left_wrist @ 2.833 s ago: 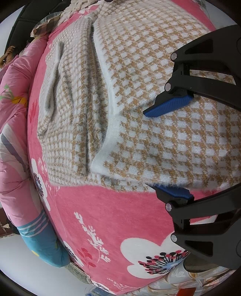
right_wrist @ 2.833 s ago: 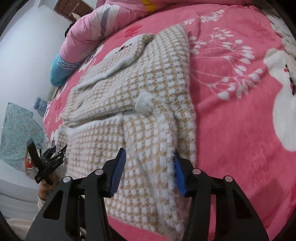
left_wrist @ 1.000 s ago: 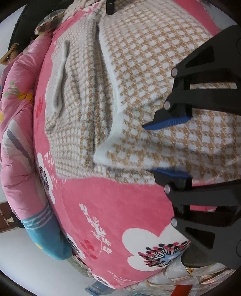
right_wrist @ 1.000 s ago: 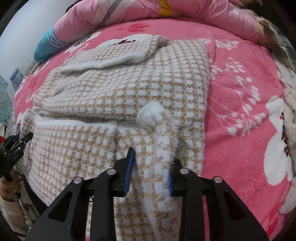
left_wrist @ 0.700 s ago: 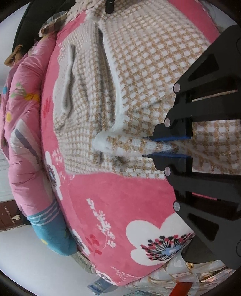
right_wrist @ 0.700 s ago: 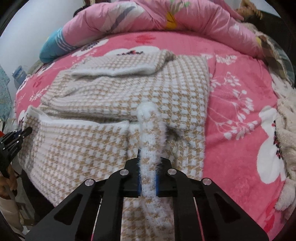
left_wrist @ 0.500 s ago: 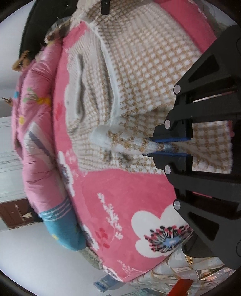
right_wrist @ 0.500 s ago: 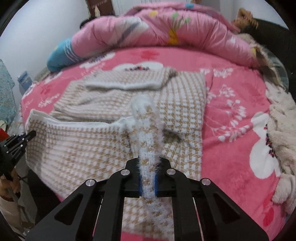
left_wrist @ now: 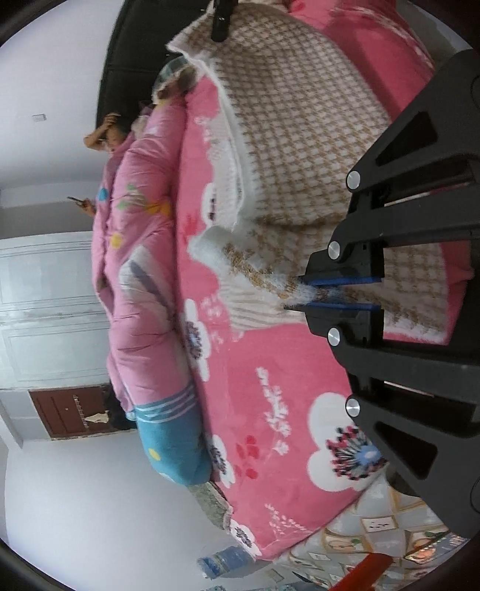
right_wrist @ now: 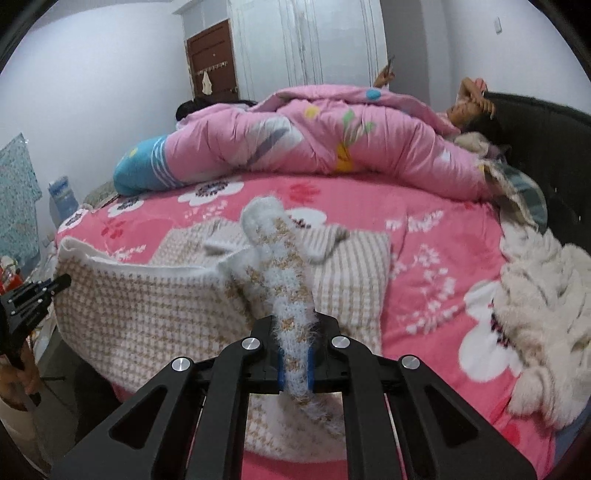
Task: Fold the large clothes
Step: 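Close both tools on the white-trimmed side edge and lift it, then fold the held side edge over the coat body and open both tools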
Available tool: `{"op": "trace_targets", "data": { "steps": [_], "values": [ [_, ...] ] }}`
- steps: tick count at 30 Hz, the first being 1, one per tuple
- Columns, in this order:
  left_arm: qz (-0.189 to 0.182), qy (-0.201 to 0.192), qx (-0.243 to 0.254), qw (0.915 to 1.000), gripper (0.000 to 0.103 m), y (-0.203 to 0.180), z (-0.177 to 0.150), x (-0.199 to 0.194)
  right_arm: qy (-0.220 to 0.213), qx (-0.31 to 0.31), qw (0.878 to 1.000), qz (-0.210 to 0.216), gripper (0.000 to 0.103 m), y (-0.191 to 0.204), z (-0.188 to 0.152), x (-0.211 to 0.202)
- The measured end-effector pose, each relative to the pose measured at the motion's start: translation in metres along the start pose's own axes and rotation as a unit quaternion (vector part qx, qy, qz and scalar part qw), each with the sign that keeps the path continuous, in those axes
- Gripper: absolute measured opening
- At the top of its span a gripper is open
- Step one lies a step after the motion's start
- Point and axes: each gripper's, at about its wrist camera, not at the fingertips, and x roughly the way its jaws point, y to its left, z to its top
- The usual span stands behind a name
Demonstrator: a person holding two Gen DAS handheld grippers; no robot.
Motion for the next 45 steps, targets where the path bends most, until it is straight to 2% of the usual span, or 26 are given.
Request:
{"op": "trace_targets", "data": {
  "steps": [3, 6, 9, 12, 13, 15, 17, 19, 22, 23, 24, 25, 26, 27, 29, 30, 32, 33, 35, 38, 42, 45],
  "values": [
    [-0.006, -0.007, -0.002, 1.0, 0.007, 0.003, 0.022, 0.015, -0.013, -0.004, 1.0, -0.001, 0.008, -0.001, 0.017, 0.006],
    [-0.01, -0.013, -0.003, 0.9999, 0.006, 0.007, 0.049, 0.035, -0.03, -0.013, 0.999, -0.008, 0.008, -0.006, 0.047, 0.023],
    [-0.013, -0.021, 0.003, 0.9997, 0.007, 0.011, 0.089, 0.075, -0.042, -0.014, 0.999, -0.022, 0.008, -0.014, 0.081, 0.048],
    [-0.017, -0.013, 0.01, 0.9997, 0.006, 0.013, 0.125, 0.129, -0.042, 0.002, 0.999, -0.029, 0.008, -0.027, 0.113, 0.083],
    [-0.016, -0.006, 0.012, 0.9998, 0.007, 0.013, 0.134, 0.15, -0.035, 0.015, 0.999, -0.032, 0.008, -0.036, 0.127, 0.107],
    [-0.028, 0.024, 0.005, 0.9993, 0.007, 0.014, 0.144, 0.198, -0.018, 0.036, 0.999, -0.034, 0.008, -0.048, 0.139, 0.144],
    [-0.047, 0.068, -0.013, 0.9965, 0.007, 0.016, 0.142, 0.245, 0.017, 0.065, 0.997, -0.03, 0.008, -0.063, 0.143, 0.192],
    [-0.053, 0.13, -0.029, 0.9897, 0.011, 0.018, 0.128, 0.296, 0.079, 0.098, 0.992, -0.019, 0.008, -0.08, 0.133, 0.249],
    [-0.048, 0.192, -0.049, 0.9789, 0.022, 0.026, 0.101, 0.343, 0.141, 0.144, 0.979, -0.017, 0.027, -0.1, 0.108, 0.299],
    [-0.052, 0.202, -0.064, 0.9758, 0.032, 0.032, 0.092, 0.351, 0.15, 0.16, 0.976, -0.016, 0.044, -0.108, 0.098, 0.308],
    [-0.058, 0.199, -0.084, 0.9746, 0.043, 0.04, 0.088, 0.353, 0.148, 0.187, 0.971, -0.01, 0.051, -0.121, 0.088, 0.313],
    [-0.065, 0.196, -0.104, 0.973, 0.048, 0.048, 0.086, 0.352, 0.143, 0.207, 0.968, -0.005, 0.058, -0.13, 0.083, 0.313],
    [-0.078, 0.193, -0.128, 0.9696, 0.052, 0.059, 0.085, 0.353, 0.134, 0.237, 0.962, 0.014, 0.058, -0.143, 0.076, 0.312],
    [-0.089, 0.191, -0.152, 0.9656, 0.053, 0.07, 0.084, 0.354, 0.122, 0.282, 0.951, 0.047, 0.058, -0.159, 0.068, 0.308],
    [-0.093, 0.186, -0.178, 0.9617, 0.056, 0.084, 0.085, 0.352, 0.105, 0.343, 0.93, 0.084, 0.058, -0.183, 0.054, 0.302],
    [-0.092, 0.182, -0.188, 0.9608, 0.056, 0.09, 0.086, 0.349, 0.099, 0.369, 0.921, 0.078, 0.058, -0.195, 0.047, 0.296],
    [-0.076, 0.167, -0.189, 0.9647, 0.055, 0.096, 0.089, 0.334, 0.09, 0.385, 0.918, 0.047, 0.058, -0.207, 0.044, 0.282],
    [-0.076, 0.158, -0.185, 0.9669, 0.056, 0.097, 0.09, 0.321, 0.081, 0.384, 0.919, 0.044, 0.058, -0.207, 0.042, 0.272],
    [-0.077, 0.141, -0.179, 0.9707, 0.07, 0.095, 0.093, 0.294, 0.069, 0.364, 0.928, 0.03, 0.059, -0.199, 0.044, 0.246],
    [-0.082, 0.11, -0.152, 0.9788, 0.085, 0.082, 0.096, 0.246, 0.056, 0.282, 0.958, 0.004, 0.075, -0.158, 0.054, 0.203],
    [-0.083, 0.086, -0.111, 0.9865, 0.094, 0.052, 0.085, 0.177, 0.046, 0.169, 0.984, 0.006, 0.087, -0.084, 0.057, 0.152],
    [-0.07, 0.078, -0.102, 0.9892, 0.095, 0.027, 0.068, 0.135, 0.044, 0.097, 0.994, -0.001, 0.092, -0.027, 0.044, 0.123]
  ]
}}
